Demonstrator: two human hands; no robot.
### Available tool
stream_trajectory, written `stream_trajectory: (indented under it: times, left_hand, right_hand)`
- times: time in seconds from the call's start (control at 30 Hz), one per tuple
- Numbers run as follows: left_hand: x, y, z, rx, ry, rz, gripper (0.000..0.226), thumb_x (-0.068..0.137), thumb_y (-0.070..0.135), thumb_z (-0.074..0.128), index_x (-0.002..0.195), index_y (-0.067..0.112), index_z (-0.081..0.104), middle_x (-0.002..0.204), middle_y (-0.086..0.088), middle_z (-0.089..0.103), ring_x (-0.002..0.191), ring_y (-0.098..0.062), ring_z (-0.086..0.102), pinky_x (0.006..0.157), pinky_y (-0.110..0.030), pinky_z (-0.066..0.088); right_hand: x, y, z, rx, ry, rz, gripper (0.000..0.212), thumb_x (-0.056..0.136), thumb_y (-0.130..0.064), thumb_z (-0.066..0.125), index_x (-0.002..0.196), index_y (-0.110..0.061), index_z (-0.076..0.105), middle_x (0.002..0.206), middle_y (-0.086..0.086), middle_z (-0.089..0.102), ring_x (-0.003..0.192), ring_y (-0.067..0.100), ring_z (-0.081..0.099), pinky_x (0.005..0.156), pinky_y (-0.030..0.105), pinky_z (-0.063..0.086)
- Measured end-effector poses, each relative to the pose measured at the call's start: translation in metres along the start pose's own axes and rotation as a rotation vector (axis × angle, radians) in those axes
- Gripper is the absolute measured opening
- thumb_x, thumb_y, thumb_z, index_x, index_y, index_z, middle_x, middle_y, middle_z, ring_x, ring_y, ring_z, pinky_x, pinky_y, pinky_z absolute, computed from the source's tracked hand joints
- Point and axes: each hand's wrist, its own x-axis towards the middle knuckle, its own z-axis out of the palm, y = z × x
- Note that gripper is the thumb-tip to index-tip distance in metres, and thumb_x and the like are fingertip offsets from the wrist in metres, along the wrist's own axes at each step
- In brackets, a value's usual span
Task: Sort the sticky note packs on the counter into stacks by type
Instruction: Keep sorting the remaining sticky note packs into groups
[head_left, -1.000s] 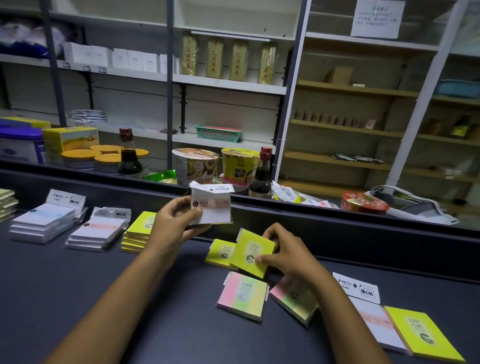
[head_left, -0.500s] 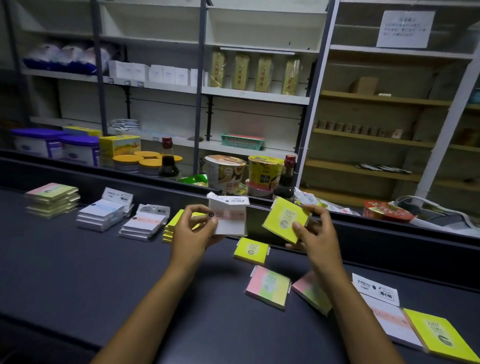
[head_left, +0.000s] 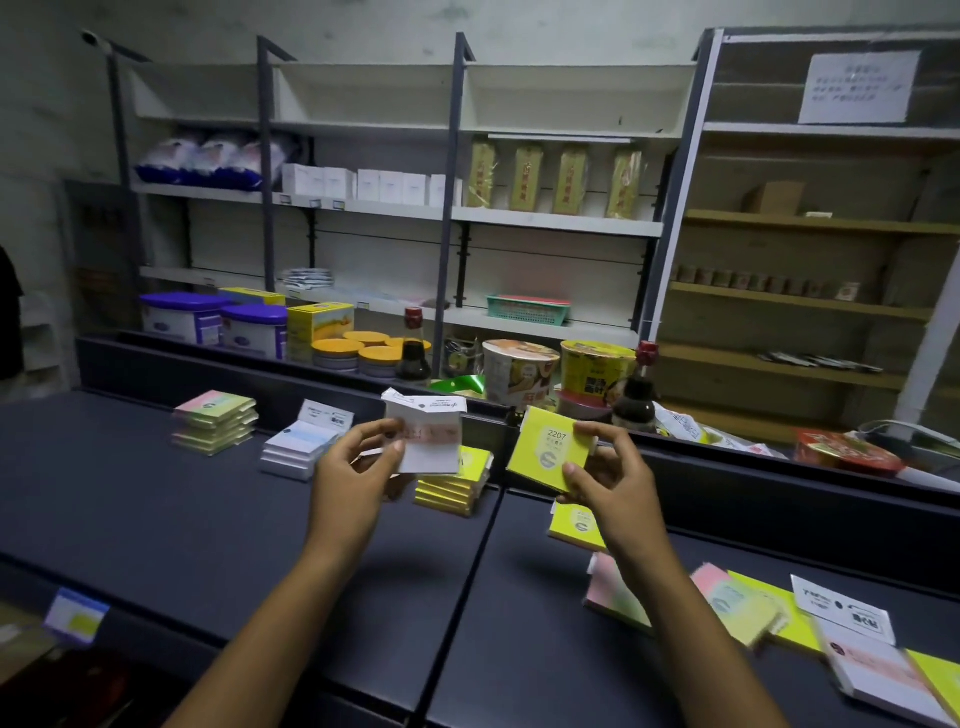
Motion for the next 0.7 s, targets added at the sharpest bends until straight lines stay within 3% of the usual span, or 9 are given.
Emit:
stream_trajectory:
  times: [0.13,0.27,0.4,0.57,0.7]
  left_hand:
    - [0.028,-0.003,-0.03,0.051,-0.008,0.007,0.022,0.092,0.005,0.064,0.111,0.013,0.071,0.103,-0.002,0.073,0.089,-0.003,0.068,0.07,-0.031,0.062]
    - [0.063,-0.011,-0.055,0.129,-0.048,0.014,0.02,0.092,0.009,0.066,0.109,0.017,0.072,0.103,-0.001,0.073,0.095,-0.015,0.067,0.07,-0.033,0.061]
    - [0.097,-0.031,-0.072,0.256,-0.106,0.003,0.019,0.091,0.011,0.067,0.106,0.022,0.073,0.097,0.001,0.073,0.088,-0.014,0.069,0.072,-0.038,0.062]
    - [0.125,-0.063,-0.078,0.439,-0.202,-0.03,0.016,0.087,0.015,0.072,0.1,0.024,0.074,0.095,0.004,0.074,0.087,-0.006,0.067,0.074,-0.024,0.055]
    - [0.136,-0.08,-0.074,0.564,-0.281,-0.022,0.017,0.086,0.019,0.073,0.103,0.024,0.074,0.096,0.007,0.073,0.097,-0.011,0.065,0.085,-0.029,0.052]
  right_hand:
    - [0.006,-0.002,0.038,-0.022,-0.007,0.002,0.037,0.091,-0.002,0.068,0.112,-0.032,0.063,0.108,0.004,0.07,0.096,0.015,0.072,0.068,0.03,0.061]
    - [0.017,-0.002,0.073,-0.043,0.007,-0.001,0.038,0.091,-0.002,0.067,0.111,-0.033,0.064,0.106,0.0,0.069,0.095,0.01,0.072,0.066,0.026,0.06]
    - [0.03,0.001,0.101,-0.043,0.051,-0.002,0.039,0.091,0.001,0.066,0.111,-0.033,0.064,0.105,-0.001,0.07,0.093,0.011,0.073,0.064,0.027,0.06]
    - [0.041,0.009,0.128,-0.082,0.082,0.001,0.038,0.092,-0.002,0.066,0.111,-0.034,0.063,0.108,0.001,0.067,0.092,0.01,0.071,0.063,0.029,0.061]
    - [0.045,0.012,0.139,-0.118,0.1,0.003,0.038,0.092,-0.005,0.067,0.112,-0.036,0.062,0.11,0.001,0.066,0.093,0.009,0.07,0.064,0.028,0.06]
